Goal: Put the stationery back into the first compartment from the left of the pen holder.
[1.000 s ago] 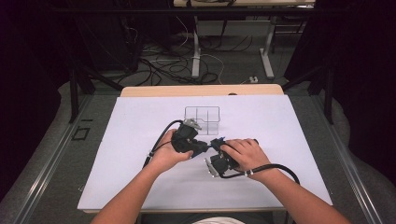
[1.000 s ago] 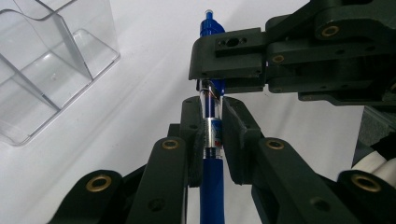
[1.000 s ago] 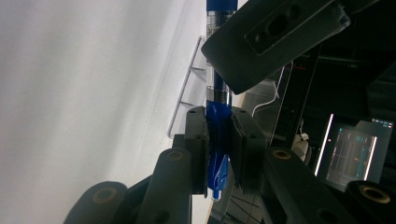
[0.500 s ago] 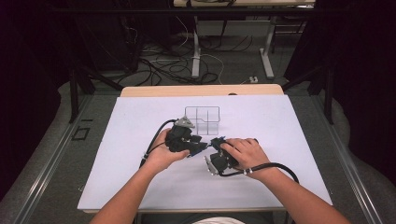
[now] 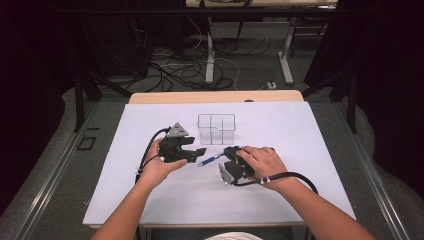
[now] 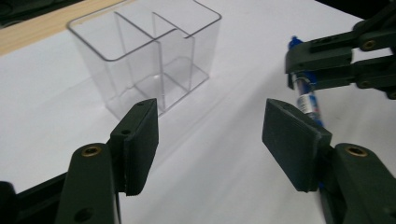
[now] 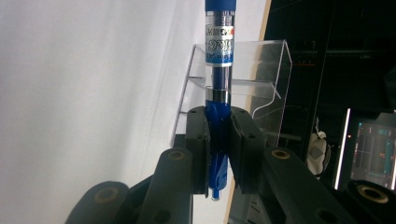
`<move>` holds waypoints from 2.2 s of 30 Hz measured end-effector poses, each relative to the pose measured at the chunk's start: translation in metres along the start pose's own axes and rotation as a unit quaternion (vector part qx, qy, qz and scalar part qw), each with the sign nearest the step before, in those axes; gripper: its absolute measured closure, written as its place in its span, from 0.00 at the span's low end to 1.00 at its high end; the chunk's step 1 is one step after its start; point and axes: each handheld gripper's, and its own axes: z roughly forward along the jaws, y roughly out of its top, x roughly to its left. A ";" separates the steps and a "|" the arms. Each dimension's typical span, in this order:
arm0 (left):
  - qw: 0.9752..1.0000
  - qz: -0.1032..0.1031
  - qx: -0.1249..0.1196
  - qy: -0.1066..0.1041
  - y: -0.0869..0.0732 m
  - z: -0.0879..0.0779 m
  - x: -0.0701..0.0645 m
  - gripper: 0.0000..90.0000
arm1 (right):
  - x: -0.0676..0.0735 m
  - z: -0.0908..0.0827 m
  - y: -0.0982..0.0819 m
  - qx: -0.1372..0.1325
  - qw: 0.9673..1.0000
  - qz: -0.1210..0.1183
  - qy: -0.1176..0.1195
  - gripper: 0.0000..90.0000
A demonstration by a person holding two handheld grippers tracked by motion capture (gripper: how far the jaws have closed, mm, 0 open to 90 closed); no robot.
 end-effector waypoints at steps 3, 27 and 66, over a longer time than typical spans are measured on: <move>1.000 0.001 -0.007 0.013 -0.004 -0.003 0.002 0.40 | -0.004 0.000 -0.003 -0.011 0.999 0.039 0.003 0.88; 0.995 -0.080 -0.022 0.047 -0.024 -0.013 0.029 0.10 | -0.042 0.009 -0.024 -0.078 0.954 0.290 0.021 0.88; 0.994 -0.090 -0.030 0.062 -0.030 -0.013 0.034 0.00 | -0.095 0.074 -0.032 -0.172 0.804 0.564 0.075 0.89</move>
